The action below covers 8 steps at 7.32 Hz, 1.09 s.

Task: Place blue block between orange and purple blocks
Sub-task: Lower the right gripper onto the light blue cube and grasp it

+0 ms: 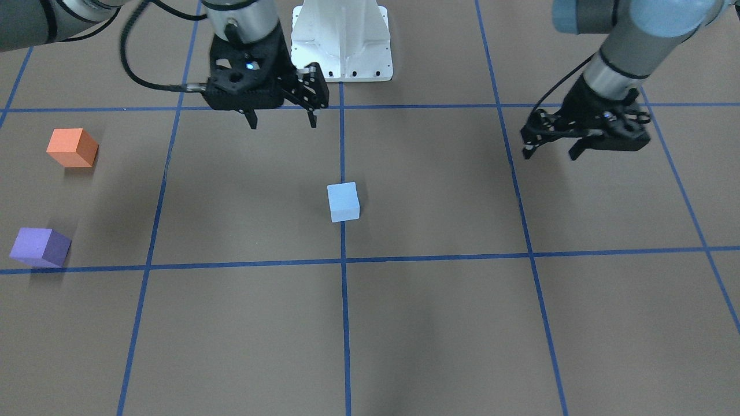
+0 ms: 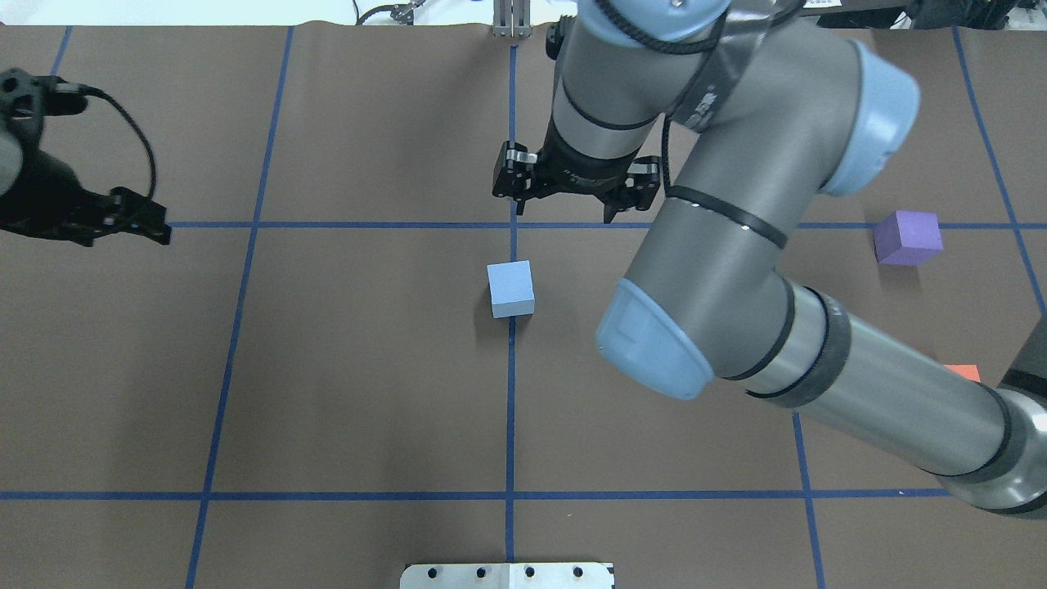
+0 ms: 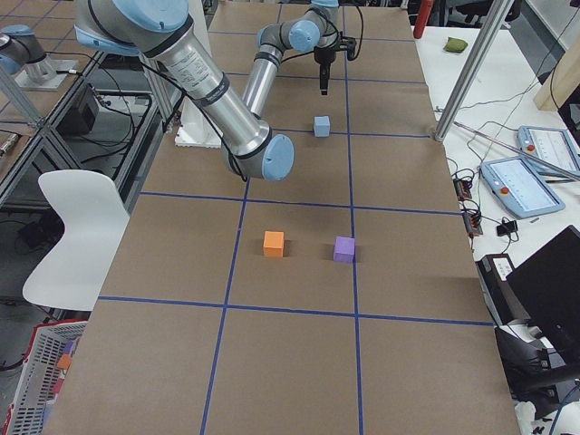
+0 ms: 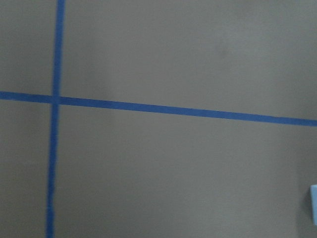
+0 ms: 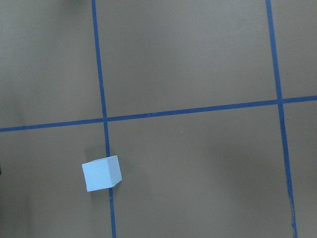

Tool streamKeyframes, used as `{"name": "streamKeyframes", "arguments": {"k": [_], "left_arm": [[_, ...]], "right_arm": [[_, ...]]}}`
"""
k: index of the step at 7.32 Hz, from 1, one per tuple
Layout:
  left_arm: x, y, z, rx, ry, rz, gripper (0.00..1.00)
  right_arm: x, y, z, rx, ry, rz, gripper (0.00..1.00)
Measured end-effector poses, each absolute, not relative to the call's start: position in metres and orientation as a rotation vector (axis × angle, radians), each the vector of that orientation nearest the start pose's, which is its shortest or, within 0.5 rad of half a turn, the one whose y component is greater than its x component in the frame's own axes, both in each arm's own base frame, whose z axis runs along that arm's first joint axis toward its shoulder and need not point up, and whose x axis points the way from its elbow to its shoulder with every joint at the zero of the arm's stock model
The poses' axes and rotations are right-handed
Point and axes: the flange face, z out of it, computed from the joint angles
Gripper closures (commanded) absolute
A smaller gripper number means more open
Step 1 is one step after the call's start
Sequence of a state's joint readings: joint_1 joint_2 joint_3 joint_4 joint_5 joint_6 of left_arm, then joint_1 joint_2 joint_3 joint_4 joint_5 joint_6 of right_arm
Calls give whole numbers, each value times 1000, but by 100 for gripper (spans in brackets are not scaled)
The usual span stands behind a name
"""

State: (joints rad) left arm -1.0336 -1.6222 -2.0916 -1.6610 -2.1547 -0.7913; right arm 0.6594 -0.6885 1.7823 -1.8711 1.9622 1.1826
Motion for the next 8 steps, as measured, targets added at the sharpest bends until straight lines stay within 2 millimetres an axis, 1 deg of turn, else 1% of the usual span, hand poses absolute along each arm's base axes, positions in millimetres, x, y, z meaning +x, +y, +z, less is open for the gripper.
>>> {"name": "streamKeyframes", "arguments": {"k": [1,2,3,4,5,7,8], "left_arm": [[135,-446,405,179,797,-53,0],[103,-444,424,184,769,-87,0],[84,-448,439,182,749,-121,0],[75,-453,450,177,734,-139,0],[71,-457,459,174,722,-137,0],[59,-463,474,180,700,-118,0],[55,-465,480,182,693,-107,0]], "right_arm": [[-488,-474,82,77,-862,95,0],[-519,-479,89,74,-848,87,0],[-545,-482,101,73,-824,67,0],[-566,-484,115,79,-805,35,0],[-582,-484,131,91,-795,-4,0],[-602,-478,161,102,-784,-61,0],[-608,-476,171,102,-774,-80,0]]}}
